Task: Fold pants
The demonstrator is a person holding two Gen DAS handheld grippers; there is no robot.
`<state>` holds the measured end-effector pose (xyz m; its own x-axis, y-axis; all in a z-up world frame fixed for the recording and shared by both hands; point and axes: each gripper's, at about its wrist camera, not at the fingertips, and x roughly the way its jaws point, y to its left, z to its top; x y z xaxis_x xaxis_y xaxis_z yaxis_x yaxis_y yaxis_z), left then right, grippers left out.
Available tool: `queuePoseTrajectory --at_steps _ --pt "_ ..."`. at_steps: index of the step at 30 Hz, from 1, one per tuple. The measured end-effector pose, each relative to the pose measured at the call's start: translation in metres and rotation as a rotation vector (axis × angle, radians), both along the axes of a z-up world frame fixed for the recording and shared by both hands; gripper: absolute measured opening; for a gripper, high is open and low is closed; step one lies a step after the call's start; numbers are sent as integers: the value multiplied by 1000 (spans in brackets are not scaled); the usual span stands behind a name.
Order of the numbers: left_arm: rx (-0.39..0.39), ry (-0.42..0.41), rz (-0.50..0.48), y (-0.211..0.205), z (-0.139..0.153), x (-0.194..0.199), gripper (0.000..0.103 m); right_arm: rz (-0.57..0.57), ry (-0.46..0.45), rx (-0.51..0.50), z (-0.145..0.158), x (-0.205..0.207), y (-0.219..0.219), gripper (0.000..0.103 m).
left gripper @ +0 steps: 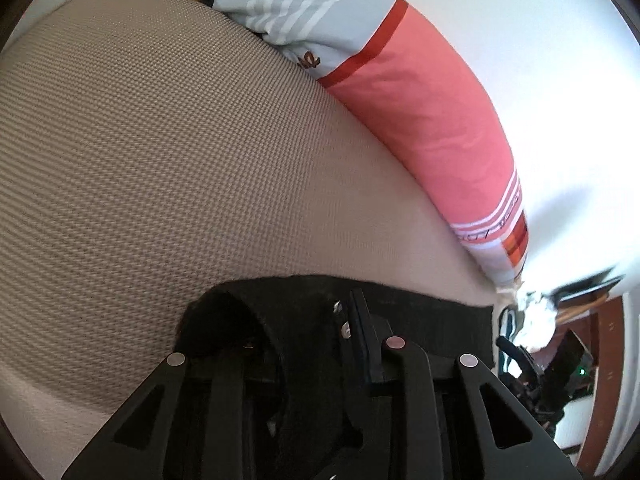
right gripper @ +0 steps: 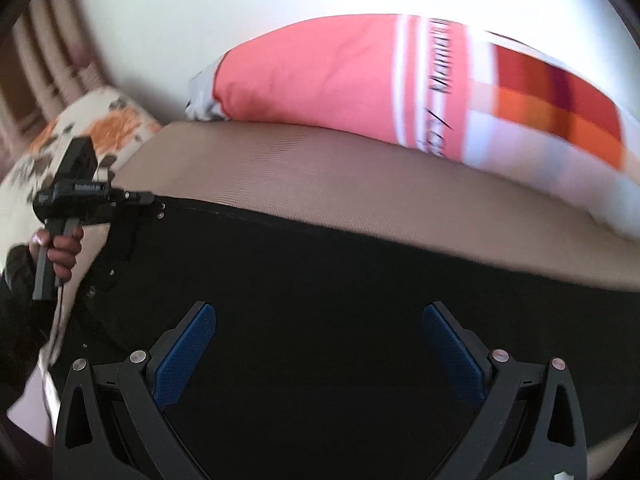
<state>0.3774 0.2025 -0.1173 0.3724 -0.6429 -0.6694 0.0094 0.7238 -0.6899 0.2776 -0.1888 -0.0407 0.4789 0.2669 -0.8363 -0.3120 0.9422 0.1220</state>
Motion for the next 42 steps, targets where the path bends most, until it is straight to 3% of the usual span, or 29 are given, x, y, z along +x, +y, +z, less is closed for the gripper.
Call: queuePoseTrajectory --at_steps 4,10,13,18,23,25,29,31,34,42 --pt "70 -60 9 -12 13 -10 10 131 38 -25 -8 33 10 103" --pt "74 -193 -27 -23 64 -42 9 364 129 -90 -24 71 20 103" --pt "80 -264 -55 -30 87 -61 9 480 192 -108 -34 88 26 95" --pt "41 -326 -58 -26 101 -82 9 609 292 -90 -46 108 31 77" --pt "10 -351 -40 -14 109 -93 9 712 369 -73 -55 119 30 73" --pt "10 -349 -38 -14 112 -95 9 736 405 -83 -60 121 28 60" --pt "49 -341 -36 -17 113 -95 9 753 436 -104 -61 121 12 47" --pt "59 -328 -34 -17 111 -92 9 738 447 -115 -62 119 0 27" --pt "79 -315 -33 -20 108 -88 9 690 420 -164 -60 116 -9 12" --pt "171 -324 -22 -22 110 -94 9 495 91 -319 -12 68 -13 8"
